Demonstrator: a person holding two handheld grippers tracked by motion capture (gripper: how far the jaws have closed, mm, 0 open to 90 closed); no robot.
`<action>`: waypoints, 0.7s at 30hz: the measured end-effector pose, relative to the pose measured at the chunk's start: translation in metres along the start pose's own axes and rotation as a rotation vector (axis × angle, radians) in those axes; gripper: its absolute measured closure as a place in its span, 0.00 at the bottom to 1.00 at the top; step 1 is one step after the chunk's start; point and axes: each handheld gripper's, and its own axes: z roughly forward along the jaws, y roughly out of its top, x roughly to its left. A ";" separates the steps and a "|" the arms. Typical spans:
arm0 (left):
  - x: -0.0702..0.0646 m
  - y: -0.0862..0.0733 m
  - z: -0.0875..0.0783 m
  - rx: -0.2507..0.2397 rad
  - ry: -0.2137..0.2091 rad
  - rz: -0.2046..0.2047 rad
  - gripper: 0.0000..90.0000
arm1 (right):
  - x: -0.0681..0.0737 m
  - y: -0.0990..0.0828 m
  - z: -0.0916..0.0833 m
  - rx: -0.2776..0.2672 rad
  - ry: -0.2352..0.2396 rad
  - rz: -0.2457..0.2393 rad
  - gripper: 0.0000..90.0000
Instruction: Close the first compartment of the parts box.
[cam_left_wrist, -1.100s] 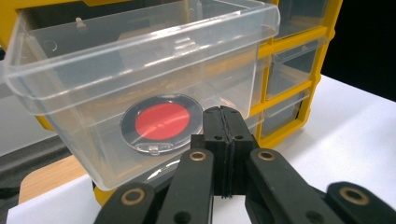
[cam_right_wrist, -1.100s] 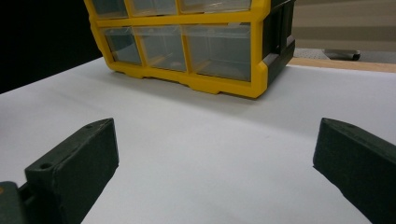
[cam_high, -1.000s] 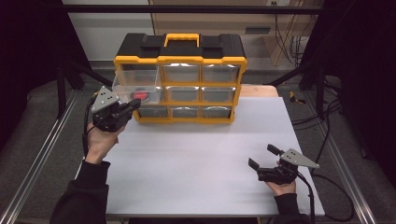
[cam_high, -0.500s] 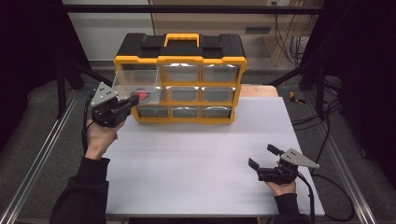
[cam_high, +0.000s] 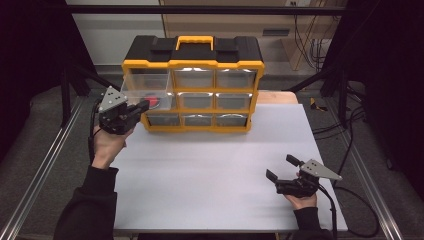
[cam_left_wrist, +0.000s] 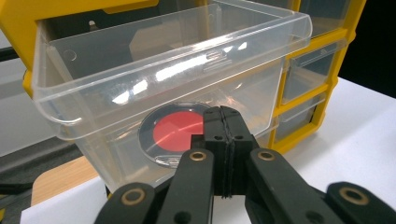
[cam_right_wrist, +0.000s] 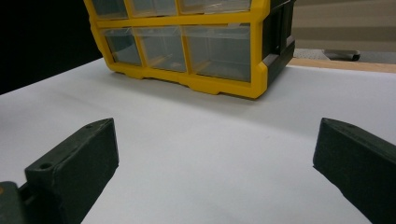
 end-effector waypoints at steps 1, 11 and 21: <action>0.000 0.000 0.000 0.001 0.000 0.001 0.99 | 0.000 0.000 0.000 0.001 -0.001 0.000 0.01; 0.002 0.003 0.006 -0.002 0.006 -0.005 0.99 | 0.000 0.000 0.000 0.001 -0.002 0.000 0.01; 0.005 0.006 0.012 0.007 0.016 -0.018 0.99 | 0.000 0.000 0.000 0.002 -0.001 0.003 0.01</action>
